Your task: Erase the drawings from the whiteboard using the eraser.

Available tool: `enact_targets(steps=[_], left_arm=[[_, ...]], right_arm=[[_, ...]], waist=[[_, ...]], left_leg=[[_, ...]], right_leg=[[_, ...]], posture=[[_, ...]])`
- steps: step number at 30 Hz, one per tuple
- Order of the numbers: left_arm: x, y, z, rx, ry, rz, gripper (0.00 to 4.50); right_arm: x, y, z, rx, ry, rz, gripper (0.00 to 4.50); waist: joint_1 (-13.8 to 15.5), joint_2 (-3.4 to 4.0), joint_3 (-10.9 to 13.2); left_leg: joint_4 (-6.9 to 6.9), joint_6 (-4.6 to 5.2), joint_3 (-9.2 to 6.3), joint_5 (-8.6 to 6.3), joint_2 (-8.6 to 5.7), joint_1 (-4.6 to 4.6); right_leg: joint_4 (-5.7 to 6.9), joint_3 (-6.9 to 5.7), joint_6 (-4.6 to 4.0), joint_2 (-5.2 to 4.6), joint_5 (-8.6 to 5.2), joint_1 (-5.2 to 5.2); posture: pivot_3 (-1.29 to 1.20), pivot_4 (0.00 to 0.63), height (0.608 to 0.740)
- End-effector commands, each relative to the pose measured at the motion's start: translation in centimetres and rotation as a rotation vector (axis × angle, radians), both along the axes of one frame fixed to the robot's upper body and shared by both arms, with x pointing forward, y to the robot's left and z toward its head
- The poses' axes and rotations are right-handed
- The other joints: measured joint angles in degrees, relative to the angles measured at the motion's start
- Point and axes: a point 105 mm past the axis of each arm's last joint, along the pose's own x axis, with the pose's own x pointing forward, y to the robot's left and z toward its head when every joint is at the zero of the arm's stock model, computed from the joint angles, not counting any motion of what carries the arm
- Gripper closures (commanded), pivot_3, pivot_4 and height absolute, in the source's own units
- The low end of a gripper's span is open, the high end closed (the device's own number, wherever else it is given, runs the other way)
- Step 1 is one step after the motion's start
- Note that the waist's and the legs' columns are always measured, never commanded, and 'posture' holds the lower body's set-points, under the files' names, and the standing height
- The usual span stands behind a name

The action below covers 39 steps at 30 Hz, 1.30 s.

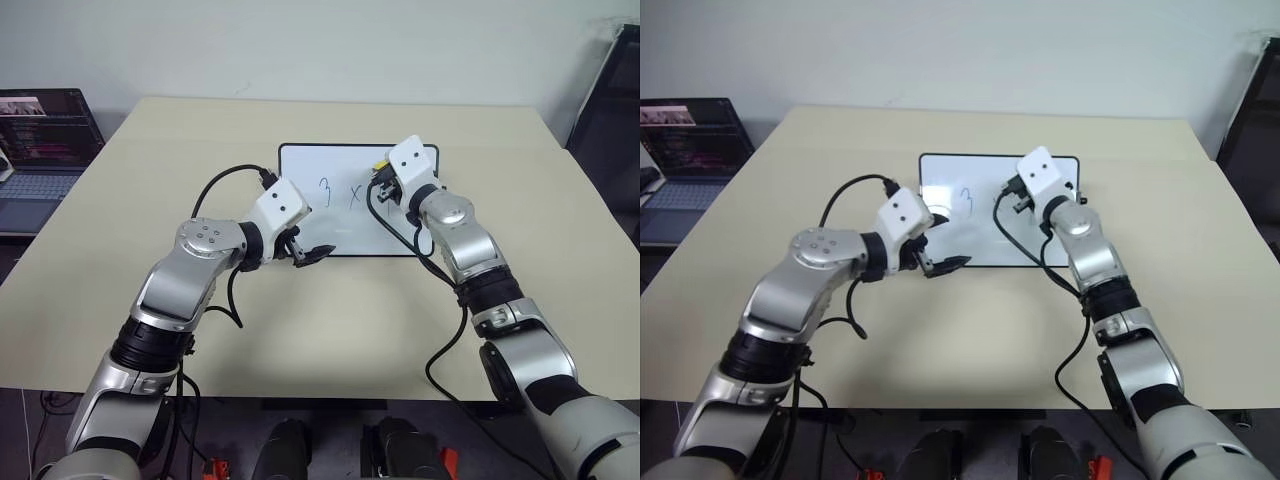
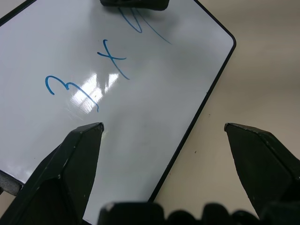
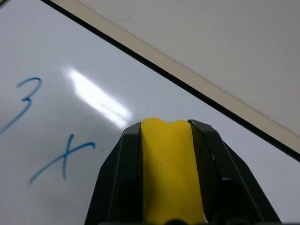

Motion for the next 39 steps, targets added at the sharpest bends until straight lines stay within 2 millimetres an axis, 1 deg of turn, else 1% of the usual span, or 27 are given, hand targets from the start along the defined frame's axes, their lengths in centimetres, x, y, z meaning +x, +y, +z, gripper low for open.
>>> enact_targets(steps=[1,4,8,11,13,18,22,25,27,30,32,33,34,37,39], left_arm=[[-0.1,-0.8,1.6,-0.011,-0.072,-0.017,0.0],[0.0,-1.0,1.9,-0.022,-0.076,-0.017,0.0],[-0.2,-1.3,1.9,-0.034,-0.061,-0.04,0.0],[0.0,-1.3,2.0,-0.036,-0.061,-0.042,0.0],[0.1,-1.4,2.1,-0.038,-0.06,-0.043,0.0],[-0.2,-1.6,1.9,-0.044,-0.05,-0.055,0.0],[-0.5,-1.7,1.4,-0.044,-0.037,-0.062,0.0],[-0.7,-1.7,1.2,-0.044,-0.029,-0.062,0.0],[-0.6,-1.6,1.0,-0.041,-0.03,-0.053,0.0],[-0.6,-1.2,0.7,-0.041,-0.024,-0.036,0.0],[-0.7,-1.1,0.6,-0.042,-0.02,-0.033,0.0],[-0.7,-1.0,0.5,-0.042,-0.017,-0.031,0.0],[-0.8,-1.0,0.4,-0.042,-0.015,-0.03,0.0],[-0.9,-1.0,0.3,-0.046,-0.008,-0.028,0.0],[-1.0,-1.1,0.2,-0.047,-0.006,-0.03,0.0]], right_arm=[[0.4,0.1,1.3,0.009,-0.036,0.005,3.39],[0.1,0.4,-0.4,-0.005,0.037,0.03,3.39],[-1.1,1.1,-3.2,-0.055,0.158,0.105,3.39],[-1.8,1.3,-4.1,-0.093,0.19,0.134,3.39],[-1.6,1.1,-3.5,-0.098,0.158,0.113,3.39],[-0.4,0.2,-0.8,-0.07,0.027,0.008,3.39],[0.4,0.0,0.4,-0.053,-0.023,-0.034,3.39],[0.5,0.5,-0.1,-0.054,0.003,-0.013,3.39],[0.3,1.1,-0.8,-0.062,0.034,0.02,3.39],[-0.6,1.8,-3.5,-0.117,0.144,0.09,3.4],[-1.0,1.7,-4.5,-0.135,0.186,0.103,3.4],[-1.1,1.6,-4.7,-0.136,0.195,0.104,3.4],[-1.2,1.5,-4.6,-0.134,0.194,0.102,3.4],[-0.9,1.0,-3.6,-0.115,0.152,0.069,3.4],[-0.3,0.6,-2.4,-0.097,0.097,0.029,3.4]], waist=[[-0.04,0.0,0.0],[-0.1,0.0,0.0],[-0.36,0.0,-0.01],[-0.66,-0.01,-0.02],[-0.81,-0.01,-0.01],[-1.2,0.0,-0.01],[-1.22,0.0,0.0],[-1.22,0.0,0.0],[-1.22,0.0,0.0],[-1.35,0.0,-0.01],[-1.35,0.0,-0.01],[-1.35,0.0,-0.01],[-1.35,0.0,-0.01],[-1.33,0.0,-0.01],[-1.28,0.0,0.0]], left_leg=[[0.0,0.0,0.01,0.0,0.0,-0.02],[0.02,0.0,0.02,0.0,0.0,-0.04],[0.07,0.0,0.01,0.0,0.0,-0.02],[0.13,0.0,0.03,0.01,-0.01,0.05],[0.23,0.0,0.0,0.01,-0.03,0.07],[0.61,0.0,-0.02,0.01,-0.03,0.1],[0.69,0.0,0.01,0.01,-0.02,0.09],[0.66,0.0,0.0,0.01,0.0,0.06],[0.65,0.0,0.01,0.0,0.02,0.05],[0.66,0.0,0.03,0.0,0.02,0.06],[0.67,0.0,0.0,0.0,0.04,0.08],[0.67,0.0,0.01,0.0,0.04,0.08],[0.68,0.0,0.0,0.0,0.04,0.1],[0.72,0.0,-0.01,0.01,0.04,0.11],[0.78,0.01,-0.03,0.01,0.04,0.11]], right_leg=[[0.0,0.01,0.0,0.0,0.0,-0.01],[0.04,0.01,0.0,-0.01,0.0,-0.04],[0.17,0.02,0.0,0.0,0.0,-0.04],[0.33,0.04,0.0,0.0,0.0,-0.03],[0.51,0.02,0.01,0.01,0.0,-0.03],[0.86,0.04,0.01,0.07,0.0,-0.02],[0.86,0.08,0.01,0.25,0.0,-0.01],[0.84,0.1,0.01,0.26,0.0,-0.03],[0.82,0.12,0.01,0.25,0.0,-0.04],[0.82,0.14,0.01,0.26,0.0,-0.03],[0.83,0.12,0.01,0.26,0.0,-0.01],[0.85,0.13,0.01,0.26,0.0,-0.01],[0.85,0.12,0.01,0.27,0.0,0.0],[0.87,0.11,0.03,0.28,0.01,0.03],[0.87,0.1,0.04,0.3,0.02,0.05]], posture=[[0.0,0.15,0.74],[0.0,0.15,0.74],[0.0,0.15,0.74],[0.0,0.15,0.74],[0.0,0.15,0.74],[0.0,0.15,0.74],[0.0,0.15,0.74],[0.0,0.15,0.74],[0.0,0.15,0.74],[0.0,0.15,0.74],[0.0,0.15,0.74],[0.0,0.15,0.74],[0.0,0.15,0.74],[0.0,0.15,0.74],[0.0,0.15,0.74]])
